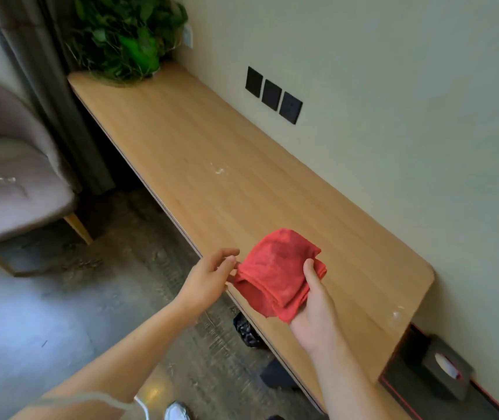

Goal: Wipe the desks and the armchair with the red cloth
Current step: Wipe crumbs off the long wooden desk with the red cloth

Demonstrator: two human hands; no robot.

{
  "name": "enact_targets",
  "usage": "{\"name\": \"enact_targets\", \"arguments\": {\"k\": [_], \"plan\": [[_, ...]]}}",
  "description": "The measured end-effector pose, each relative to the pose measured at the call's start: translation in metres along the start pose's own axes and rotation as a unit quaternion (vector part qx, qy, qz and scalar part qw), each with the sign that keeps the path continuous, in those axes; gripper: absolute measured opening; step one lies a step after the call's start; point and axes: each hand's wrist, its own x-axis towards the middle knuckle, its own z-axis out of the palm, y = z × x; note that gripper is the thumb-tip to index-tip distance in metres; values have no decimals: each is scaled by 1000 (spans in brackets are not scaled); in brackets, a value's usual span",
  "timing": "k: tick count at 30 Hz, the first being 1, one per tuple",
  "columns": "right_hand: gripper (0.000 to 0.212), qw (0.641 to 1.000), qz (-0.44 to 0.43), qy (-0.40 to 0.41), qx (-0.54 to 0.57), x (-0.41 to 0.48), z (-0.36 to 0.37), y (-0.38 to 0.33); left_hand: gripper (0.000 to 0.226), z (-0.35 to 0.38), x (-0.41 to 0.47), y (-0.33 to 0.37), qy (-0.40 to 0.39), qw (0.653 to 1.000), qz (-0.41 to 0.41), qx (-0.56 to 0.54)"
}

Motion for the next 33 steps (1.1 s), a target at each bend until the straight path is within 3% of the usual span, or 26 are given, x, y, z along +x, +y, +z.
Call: {"name": "enact_targets", "arguments": {"k": [12,18,21,25,27,30,33], "plan": [[30,992,-52,116,-1,140,70,-24,50,-129,187,-12,37,982,-45,178],[20,976,-123,177,-45,264,97,-53,74,-174,306,-25,6,937,-27,347],[16,924,-214,268,-168,310,105,-72,83,-188,354,-40,-19,903,-9,428],[28,773,-357,352,-390,367,113,-96,80,-204,416,-58,-11,869,24,495],[36,718,-396,361,-444,390,116,-103,79,-215,445,-64,0,849,50,527],[39,671,-410,306,-536,421,123,-98,80,-233,480,-72,11,827,72,557],[41,683,-324,241,-609,442,133,-73,79,-242,501,-78,23,818,93,567]]}}
